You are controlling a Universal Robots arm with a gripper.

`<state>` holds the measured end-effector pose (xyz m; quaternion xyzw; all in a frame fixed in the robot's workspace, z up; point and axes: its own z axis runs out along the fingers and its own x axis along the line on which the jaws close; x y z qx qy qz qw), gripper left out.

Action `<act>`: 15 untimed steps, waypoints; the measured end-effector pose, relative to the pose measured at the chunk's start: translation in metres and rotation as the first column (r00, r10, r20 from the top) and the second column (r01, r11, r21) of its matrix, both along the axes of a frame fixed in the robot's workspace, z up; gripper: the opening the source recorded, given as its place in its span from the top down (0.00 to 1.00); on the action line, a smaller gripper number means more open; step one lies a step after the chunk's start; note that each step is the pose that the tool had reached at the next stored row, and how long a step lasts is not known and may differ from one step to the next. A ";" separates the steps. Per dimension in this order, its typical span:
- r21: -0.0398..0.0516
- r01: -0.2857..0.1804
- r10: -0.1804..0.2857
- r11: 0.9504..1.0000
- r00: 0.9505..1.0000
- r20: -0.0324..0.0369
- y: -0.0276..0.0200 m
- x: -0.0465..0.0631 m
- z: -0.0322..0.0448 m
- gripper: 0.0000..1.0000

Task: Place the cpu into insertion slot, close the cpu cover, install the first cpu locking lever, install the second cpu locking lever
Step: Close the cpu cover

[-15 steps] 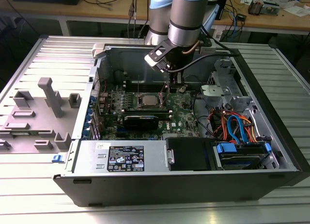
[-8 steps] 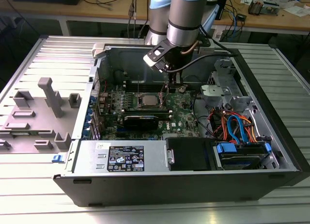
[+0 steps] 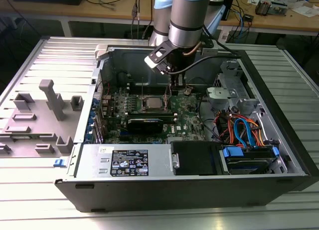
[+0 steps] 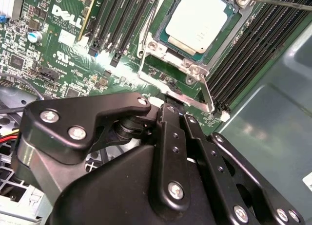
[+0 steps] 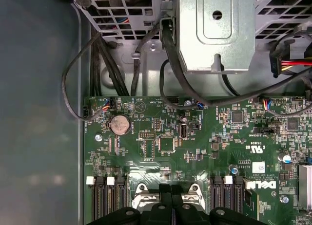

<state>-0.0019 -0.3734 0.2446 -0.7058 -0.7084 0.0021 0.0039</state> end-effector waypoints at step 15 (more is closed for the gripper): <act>0.000 0.000 0.000 1.000 1.000 0.000 0.0000 -0.006 -0.0001 0.89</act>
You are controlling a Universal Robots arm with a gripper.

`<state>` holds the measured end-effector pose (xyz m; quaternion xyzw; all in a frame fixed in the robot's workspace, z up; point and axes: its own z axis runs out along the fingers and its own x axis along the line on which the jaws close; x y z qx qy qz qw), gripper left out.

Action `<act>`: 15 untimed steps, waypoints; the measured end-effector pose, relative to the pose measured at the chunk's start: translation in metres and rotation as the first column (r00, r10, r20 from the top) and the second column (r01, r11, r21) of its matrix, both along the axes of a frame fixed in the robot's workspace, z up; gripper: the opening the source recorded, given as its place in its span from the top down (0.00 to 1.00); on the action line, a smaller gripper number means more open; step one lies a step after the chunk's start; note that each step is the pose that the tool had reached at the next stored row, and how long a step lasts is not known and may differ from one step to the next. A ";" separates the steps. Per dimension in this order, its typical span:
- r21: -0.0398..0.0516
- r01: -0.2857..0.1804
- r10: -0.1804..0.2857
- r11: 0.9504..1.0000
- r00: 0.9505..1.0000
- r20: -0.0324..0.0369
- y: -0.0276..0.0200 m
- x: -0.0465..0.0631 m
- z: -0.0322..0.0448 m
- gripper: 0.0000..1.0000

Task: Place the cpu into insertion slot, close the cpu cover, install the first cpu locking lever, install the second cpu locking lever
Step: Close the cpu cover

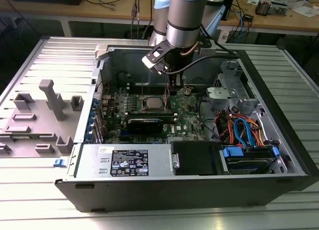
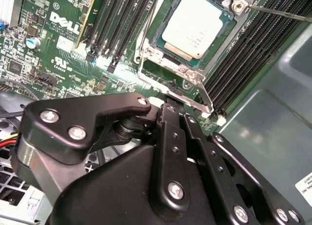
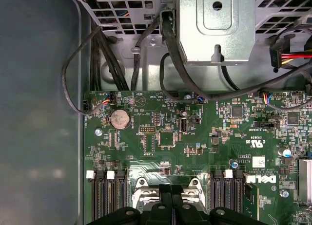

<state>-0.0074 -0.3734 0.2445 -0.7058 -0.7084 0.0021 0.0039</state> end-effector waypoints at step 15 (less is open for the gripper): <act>0.000 0.000 0.000 1.000 1.000 0.000 0.0000 -0.004 -0.0004 0.89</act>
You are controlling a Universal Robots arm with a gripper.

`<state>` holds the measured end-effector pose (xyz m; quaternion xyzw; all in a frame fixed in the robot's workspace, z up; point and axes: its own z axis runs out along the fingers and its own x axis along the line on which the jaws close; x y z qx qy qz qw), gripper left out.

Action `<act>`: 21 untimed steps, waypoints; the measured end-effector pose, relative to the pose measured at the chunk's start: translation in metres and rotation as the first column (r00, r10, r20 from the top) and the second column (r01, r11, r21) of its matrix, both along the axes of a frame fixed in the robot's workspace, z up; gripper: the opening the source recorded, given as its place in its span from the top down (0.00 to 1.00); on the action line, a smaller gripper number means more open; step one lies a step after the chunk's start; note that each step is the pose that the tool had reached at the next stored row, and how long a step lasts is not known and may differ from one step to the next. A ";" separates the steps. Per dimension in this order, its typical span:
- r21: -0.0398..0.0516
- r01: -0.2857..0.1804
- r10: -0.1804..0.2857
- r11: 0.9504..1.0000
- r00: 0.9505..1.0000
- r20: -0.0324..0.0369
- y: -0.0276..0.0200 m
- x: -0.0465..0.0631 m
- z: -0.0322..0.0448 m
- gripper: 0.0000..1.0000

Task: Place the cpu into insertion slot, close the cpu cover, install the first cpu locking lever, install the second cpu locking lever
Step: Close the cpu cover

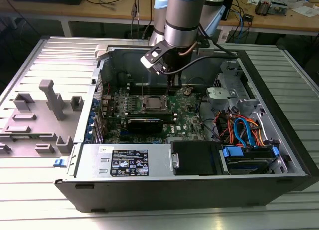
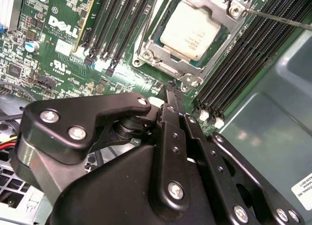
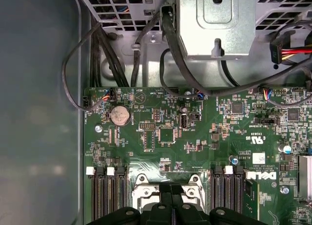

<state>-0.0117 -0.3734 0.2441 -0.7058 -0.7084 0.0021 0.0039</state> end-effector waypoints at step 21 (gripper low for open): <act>0.001 -0.003 0.003 1.000 1.000 0.000 -0.0001 -0.030 -0.0050 0.89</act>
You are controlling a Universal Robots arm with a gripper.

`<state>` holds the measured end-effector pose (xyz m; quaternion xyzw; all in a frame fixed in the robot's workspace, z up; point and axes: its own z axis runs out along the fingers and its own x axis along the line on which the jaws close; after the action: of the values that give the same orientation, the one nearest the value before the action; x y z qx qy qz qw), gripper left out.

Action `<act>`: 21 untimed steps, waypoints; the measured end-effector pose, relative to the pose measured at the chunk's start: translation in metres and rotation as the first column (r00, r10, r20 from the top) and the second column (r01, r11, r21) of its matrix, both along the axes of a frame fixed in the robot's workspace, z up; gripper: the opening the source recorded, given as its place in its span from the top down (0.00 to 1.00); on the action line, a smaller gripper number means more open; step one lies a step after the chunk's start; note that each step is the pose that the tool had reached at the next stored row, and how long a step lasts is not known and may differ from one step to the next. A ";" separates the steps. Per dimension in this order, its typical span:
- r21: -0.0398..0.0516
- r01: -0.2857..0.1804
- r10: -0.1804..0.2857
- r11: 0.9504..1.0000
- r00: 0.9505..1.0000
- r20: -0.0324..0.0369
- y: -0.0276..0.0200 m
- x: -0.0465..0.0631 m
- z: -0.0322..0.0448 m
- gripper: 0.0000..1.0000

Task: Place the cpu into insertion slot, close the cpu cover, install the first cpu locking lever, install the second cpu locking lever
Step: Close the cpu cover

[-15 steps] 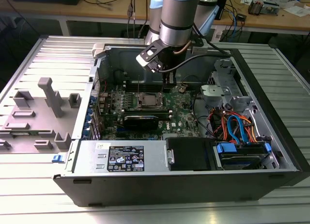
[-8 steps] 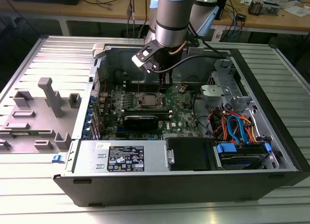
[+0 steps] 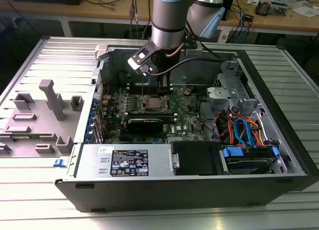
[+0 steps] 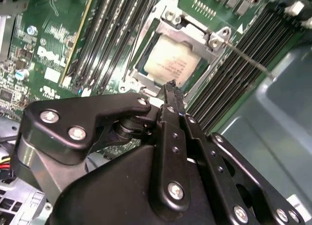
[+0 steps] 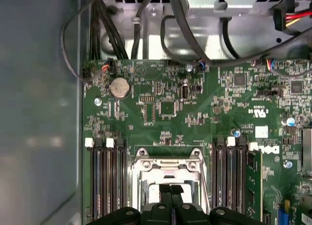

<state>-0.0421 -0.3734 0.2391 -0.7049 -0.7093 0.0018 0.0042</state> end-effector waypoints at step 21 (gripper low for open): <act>0.001 -0.040 0.040 0.999 0.999 0.000 -0.0008 -0.029 -0.0135 0.89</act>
<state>-0.0713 -0.3743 0.2256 -0.6907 -0.7231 0.0015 0.0046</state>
